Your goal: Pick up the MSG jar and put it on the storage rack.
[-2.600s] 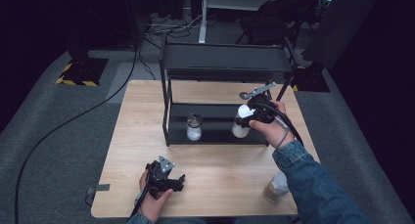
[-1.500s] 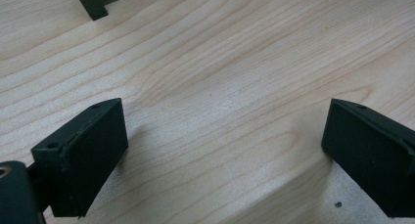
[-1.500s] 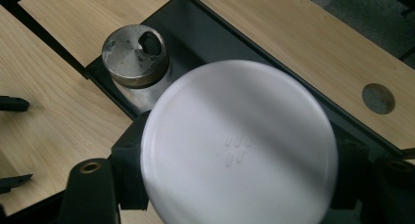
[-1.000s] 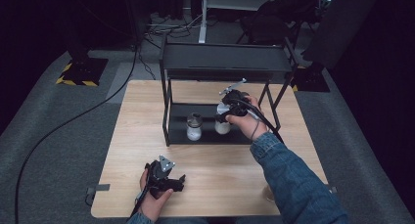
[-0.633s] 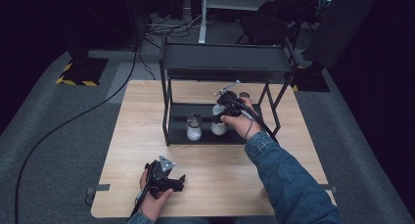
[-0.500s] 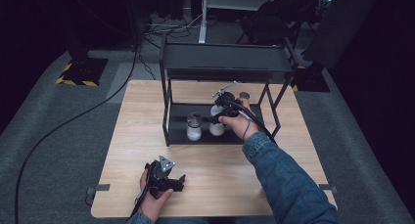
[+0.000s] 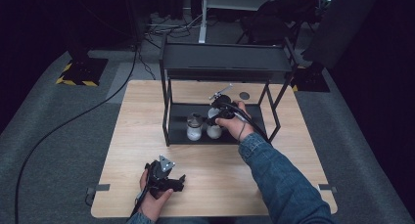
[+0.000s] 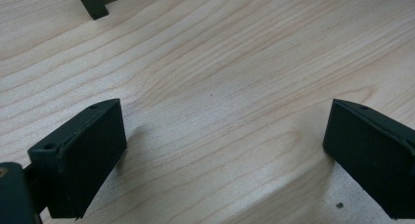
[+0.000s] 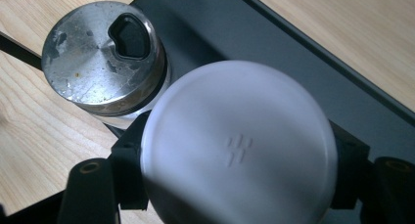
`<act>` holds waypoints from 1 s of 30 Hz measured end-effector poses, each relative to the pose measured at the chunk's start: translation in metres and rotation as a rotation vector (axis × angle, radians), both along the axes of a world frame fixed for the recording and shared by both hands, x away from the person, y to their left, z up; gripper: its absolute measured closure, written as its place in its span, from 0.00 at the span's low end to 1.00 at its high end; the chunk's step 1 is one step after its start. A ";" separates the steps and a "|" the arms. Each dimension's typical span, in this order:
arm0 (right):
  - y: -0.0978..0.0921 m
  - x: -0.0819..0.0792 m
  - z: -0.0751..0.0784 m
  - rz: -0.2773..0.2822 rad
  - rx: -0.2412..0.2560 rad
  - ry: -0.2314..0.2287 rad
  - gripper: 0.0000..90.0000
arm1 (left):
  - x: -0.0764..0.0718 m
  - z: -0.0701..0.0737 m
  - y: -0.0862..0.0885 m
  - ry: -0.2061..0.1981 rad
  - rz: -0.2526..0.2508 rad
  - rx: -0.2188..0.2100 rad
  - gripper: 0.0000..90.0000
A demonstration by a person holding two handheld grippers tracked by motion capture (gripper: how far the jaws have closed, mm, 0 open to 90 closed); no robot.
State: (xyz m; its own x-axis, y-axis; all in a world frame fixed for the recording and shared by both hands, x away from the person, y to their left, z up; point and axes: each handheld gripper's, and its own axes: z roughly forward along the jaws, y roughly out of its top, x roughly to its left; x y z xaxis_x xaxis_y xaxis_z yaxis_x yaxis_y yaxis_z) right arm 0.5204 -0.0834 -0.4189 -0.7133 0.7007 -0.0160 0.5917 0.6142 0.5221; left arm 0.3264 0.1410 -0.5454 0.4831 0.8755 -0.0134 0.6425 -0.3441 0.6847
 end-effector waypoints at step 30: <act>-0.043 -0.030 0.035 -0.029 0.132 -0.079 0.14 | 0.000 0.000 0.000 0.001 -0.003 0.005 0.02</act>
State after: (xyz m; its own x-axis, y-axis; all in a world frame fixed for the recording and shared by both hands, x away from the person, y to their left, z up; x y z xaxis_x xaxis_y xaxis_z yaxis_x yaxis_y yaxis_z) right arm 0.4906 -0.1266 -0.3841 -0.6927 0.7209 0.0225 0.5624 0.5203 0.6426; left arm 0.3265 0.1413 -0.5452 0.4861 0.8738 -0.0093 0.6422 -0.3500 0.6820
